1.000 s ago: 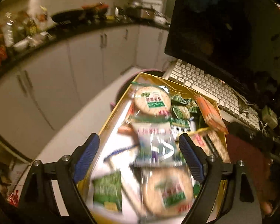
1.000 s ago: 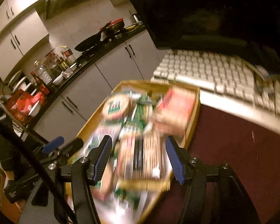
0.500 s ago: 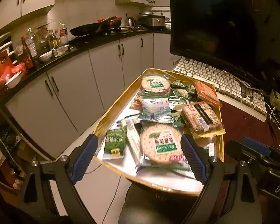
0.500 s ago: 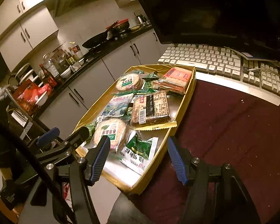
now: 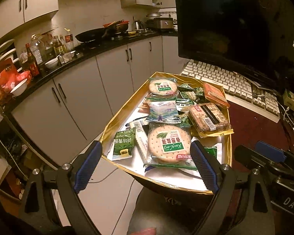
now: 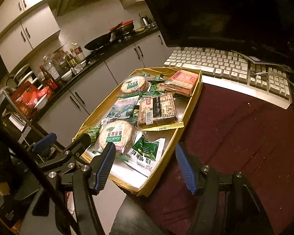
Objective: Organize snacks
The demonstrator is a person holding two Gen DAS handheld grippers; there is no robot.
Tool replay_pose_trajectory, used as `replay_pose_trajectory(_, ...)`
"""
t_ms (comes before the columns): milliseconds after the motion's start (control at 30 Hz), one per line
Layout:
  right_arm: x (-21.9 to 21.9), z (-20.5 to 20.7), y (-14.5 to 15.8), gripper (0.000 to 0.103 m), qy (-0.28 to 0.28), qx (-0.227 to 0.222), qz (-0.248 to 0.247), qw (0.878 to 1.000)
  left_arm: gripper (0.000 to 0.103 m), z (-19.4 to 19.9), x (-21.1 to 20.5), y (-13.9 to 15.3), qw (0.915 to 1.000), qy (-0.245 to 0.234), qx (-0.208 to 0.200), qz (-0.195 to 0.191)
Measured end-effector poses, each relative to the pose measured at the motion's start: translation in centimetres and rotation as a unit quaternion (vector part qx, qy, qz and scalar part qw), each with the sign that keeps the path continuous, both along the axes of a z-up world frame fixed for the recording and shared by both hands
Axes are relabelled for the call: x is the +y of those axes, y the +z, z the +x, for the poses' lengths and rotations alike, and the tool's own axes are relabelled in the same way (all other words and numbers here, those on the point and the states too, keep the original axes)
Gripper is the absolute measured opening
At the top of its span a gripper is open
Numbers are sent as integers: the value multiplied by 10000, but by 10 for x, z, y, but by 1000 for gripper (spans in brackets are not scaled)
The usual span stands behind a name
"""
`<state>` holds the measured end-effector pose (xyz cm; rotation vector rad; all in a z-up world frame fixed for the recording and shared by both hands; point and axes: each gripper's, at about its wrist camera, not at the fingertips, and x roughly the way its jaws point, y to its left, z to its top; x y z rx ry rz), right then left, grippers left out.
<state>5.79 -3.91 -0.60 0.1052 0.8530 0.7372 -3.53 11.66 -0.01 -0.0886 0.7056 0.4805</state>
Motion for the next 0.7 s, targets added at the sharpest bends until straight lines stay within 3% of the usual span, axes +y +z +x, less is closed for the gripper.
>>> replay_pose_trajectory(333, 2, 1, -2, 64, -18, 24, -46, 10000, 91, 5, 0, -6, 9997, -15, 196, 162)
replay_pose_trajectory(700, 10, -1, -1, 64, -90, -38, -299, 9995, 91, 3, 12, -8, 9998, 70, 185, 63)
